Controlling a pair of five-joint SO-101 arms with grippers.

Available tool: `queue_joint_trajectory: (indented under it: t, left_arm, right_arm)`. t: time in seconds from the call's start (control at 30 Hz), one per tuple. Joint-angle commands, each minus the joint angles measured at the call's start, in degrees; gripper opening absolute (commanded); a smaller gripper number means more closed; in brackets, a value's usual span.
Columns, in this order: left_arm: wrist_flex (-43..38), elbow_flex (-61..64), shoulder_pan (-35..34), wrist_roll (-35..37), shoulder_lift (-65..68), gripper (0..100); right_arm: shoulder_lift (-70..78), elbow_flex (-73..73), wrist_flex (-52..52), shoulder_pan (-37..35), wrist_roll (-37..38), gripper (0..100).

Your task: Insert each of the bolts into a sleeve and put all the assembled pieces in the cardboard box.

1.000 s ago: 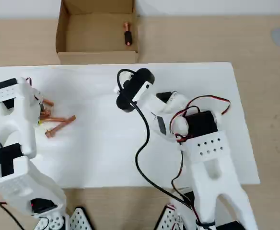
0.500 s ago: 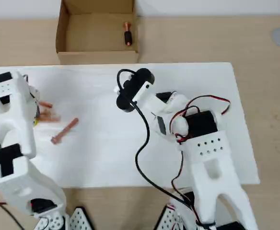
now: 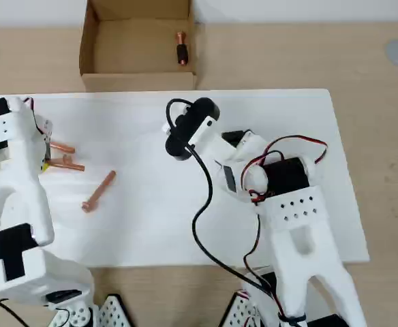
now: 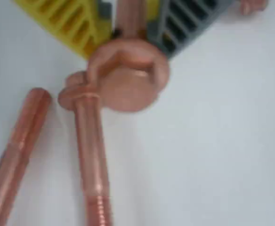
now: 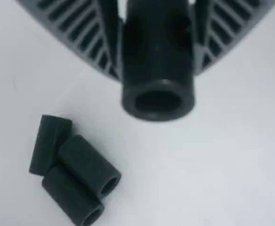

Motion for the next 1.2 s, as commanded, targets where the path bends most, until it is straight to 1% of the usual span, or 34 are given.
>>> queue_joint_trajectory:
  t: [0.0, 0.13, 0.2, 0.33, 0.47, 0.53, 0.63, 0.77, 1.0, 1.07, 1.17]
  left_arm:
    - [0.1, -0.5, -0.3, -3.0, -5.1, 1]
    - [0.1, -1.1, -0.2, -7.8, -9.9, 1]
    - [0.0, -1.1, -0.1, -11.4, -13.6, 1]
    - [-0.2, -1.1, 0.1, -18.3, -22.3, 1]
    - [-0.5, -0.5, 3.3, -25.3, -30.5, 1]
    - [-0.4, -0.2, 6.1, -28.1, -33.5, 1]
    - [-0.9, 2.1, 9.8, -30.0, -37.4, 1]
    - [-0.9, 4.7, 13.3, -30.0, -40.1, 1]
    - [-1.0, 6.9, 19.5, -30.0, -40.7, 1]
    - [-2.2, 7.4, 21.5, -30.0, -40.6, 1]
    - [-7.3, 9.2, 23.8, -32.2, -40.7, 1]
  right_arm:
    - [-0.3, -5.0, 0.2, 0.9, -0.5, 1.2]
    - [-0.3, -8.5, -0.2, 0.9, -1.5, 1.2]
    - [-0.3, -11.9, -0.2, 0.8, -3.0, 1.2]
    - [-0.4, -17.5, -0.2, 0.7, -3.3, 1.2]
    - [-0.4, -20.0, -0.2, -0.1, -3.3, 1.2]
    - [-1.4, -20.0, -0.2, -1.4, -3.3, 1.2]
    - [-6.3, -19.6, -1.4, -3.5, -3.4, 1.2]
    - [-13.3, -17.2, -4.7, -3.7, -6.2, 1.2]
    - [-23.6, -6.4, -2.0, -3.8, -6.7, 1.2]
    - [-26.5, -1.4, -2.8, -3.8, -10.5, 1.2]
    - [-30.3, 7.2, -8.3, -4.8, -22.5, 1.2]
